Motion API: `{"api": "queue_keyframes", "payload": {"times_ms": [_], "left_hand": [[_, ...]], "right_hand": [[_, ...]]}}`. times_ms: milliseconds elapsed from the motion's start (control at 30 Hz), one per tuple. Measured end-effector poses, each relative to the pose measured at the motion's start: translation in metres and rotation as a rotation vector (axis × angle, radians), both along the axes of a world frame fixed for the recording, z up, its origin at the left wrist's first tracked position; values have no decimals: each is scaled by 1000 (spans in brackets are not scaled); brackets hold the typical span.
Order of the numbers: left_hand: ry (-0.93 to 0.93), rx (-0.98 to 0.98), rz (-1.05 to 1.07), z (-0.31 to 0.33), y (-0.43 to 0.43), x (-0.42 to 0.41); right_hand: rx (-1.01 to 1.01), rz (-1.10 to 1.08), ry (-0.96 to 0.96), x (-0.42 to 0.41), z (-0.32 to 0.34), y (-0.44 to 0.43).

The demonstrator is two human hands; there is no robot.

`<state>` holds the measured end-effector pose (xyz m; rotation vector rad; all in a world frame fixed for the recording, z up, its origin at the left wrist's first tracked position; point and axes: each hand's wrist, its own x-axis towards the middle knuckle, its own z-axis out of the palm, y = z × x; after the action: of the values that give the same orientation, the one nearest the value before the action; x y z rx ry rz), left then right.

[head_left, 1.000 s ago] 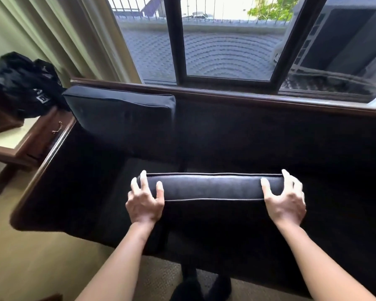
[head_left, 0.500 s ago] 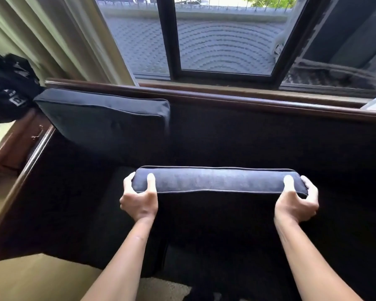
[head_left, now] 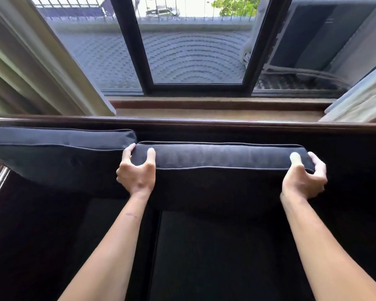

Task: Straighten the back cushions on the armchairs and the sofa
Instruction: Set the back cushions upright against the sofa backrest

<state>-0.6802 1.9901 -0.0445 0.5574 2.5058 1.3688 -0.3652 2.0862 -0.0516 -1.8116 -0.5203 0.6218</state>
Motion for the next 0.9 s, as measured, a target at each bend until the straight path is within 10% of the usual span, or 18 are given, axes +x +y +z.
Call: {"api": "queue_keyframes", "payload": {"times_ms": [333,900], "left_hand": [[-114,-193,-451,-23,58,-47],[527,-561,-845,-62,53,15]], "right_hand": [[-133,165,-17,-22,-38,65],[-278,805,-420,7,-74,47]]}}
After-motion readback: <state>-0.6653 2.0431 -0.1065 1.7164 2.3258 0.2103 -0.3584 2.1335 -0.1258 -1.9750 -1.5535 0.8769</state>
